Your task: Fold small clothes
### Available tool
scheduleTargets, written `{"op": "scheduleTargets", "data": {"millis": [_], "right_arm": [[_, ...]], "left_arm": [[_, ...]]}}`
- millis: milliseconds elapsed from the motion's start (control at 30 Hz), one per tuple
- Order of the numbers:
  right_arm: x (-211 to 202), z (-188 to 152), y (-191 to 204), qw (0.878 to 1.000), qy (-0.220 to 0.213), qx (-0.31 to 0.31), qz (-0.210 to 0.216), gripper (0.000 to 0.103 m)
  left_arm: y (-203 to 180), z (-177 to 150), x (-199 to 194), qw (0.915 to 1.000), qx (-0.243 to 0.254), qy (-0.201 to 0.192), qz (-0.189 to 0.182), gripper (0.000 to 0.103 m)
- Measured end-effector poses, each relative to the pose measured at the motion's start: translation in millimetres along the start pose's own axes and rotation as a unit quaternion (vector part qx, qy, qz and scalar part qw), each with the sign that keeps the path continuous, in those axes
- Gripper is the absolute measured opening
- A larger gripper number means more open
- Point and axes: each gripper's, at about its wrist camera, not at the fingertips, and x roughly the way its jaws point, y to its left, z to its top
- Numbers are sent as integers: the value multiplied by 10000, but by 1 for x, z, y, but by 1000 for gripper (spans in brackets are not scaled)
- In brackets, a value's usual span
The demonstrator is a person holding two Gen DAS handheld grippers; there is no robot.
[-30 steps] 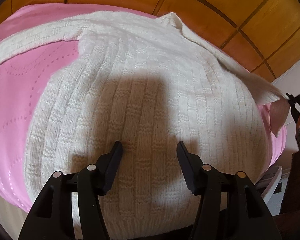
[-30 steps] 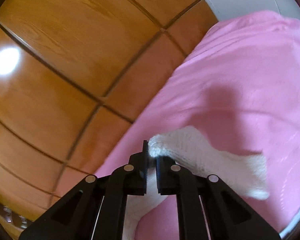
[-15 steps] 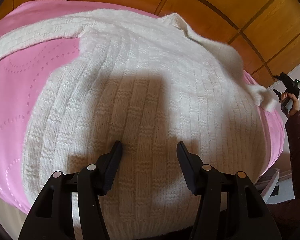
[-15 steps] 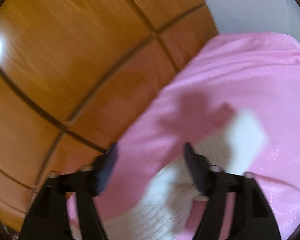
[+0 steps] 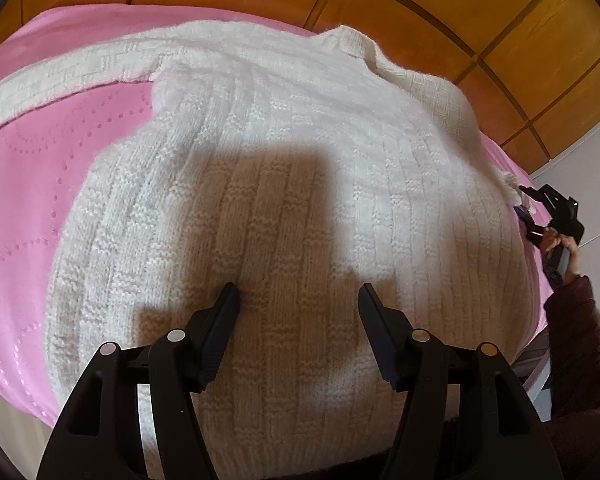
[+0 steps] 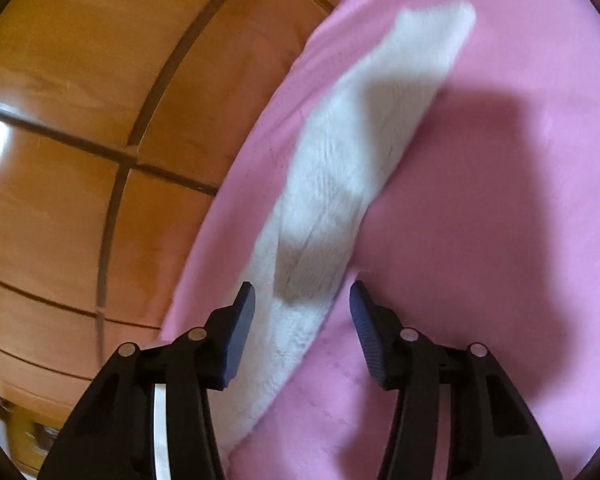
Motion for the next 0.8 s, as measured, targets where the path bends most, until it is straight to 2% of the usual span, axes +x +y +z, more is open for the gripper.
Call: {"op": "scheduleTargets", "data": {"millis": [67,100,133,167,200,233,300,367,400,433,467,500,533,567,600,633,733,800], "right_arm": [[7,1,1,9996,-159,167,170,48],[10,3,2,9994,-180,221,196,45],[13,7,4,9994,-221,217,138,36],[14,12,8,9993,-315,183,-34,29],[13,17,11,9989,-408,166,-184,13],[6,26,15,9974,-581,124,-399,7],[-14,35,28,9929,-965,-143,-681,6],[-37,39,51,9731,-1541,-917,-1444,6],[-42,40,61,9540,-1778,-1375,-1986,6],[-41,40,65,9380,-1857,-1679,-2399,6],[-34,42,65,9326,-1726,-1861,-2564,6],[-28,44,60,9399,-1431,-1871,-2472,8],[-25,43,58,9430,-1311,-1824,-2455,20],[-28,38,54,9487,-1270,-1718,-2332,27],[-31,34,51,9532,-1253,-1666,-2191,45],[-35,28,48,9579,-1202,-1609,-2050,56],[-41,1,42,9737,-740,-1496,-1552,56],[-40,-30,36,9860,6,-1422,-874,57]], "left_arm": [[-2,1,1,10000,-9,-1,16,60],[-2,1,1,10000,-10,-1,18,60],[-2,1,0,10000,-15,-1,15,60],[-2,1,0,10000,-28,-1,8,60],[-2,1,0,10000,-42,-4,1,60],[-1,0,-1,10000,-53,-14,-6,60],[2,1,-4,10000,-79,-61,-7,60],[5,2,-5,9999,-100,-100,8,60],[7,2,-6,9999,-106,-111,10,60],[10,3,-8,9998,-104,-139,18,60],[12,3,-10,9998,-96,-168,36,60],[14,3,-13,9997,-88,-208,63,60],[17,2,-17,9996,-81,-268,98,60],[20,2,-21,9994,-75,-311,127,60],[23,1,-26,9991,-62,-371,182,60],[28,0,-32,9986,-50,-442,272,60],[43,-4,-46,9973,-96,-566,462,60],[60,-8,-55,9958,-213,-636,628,60]]}}
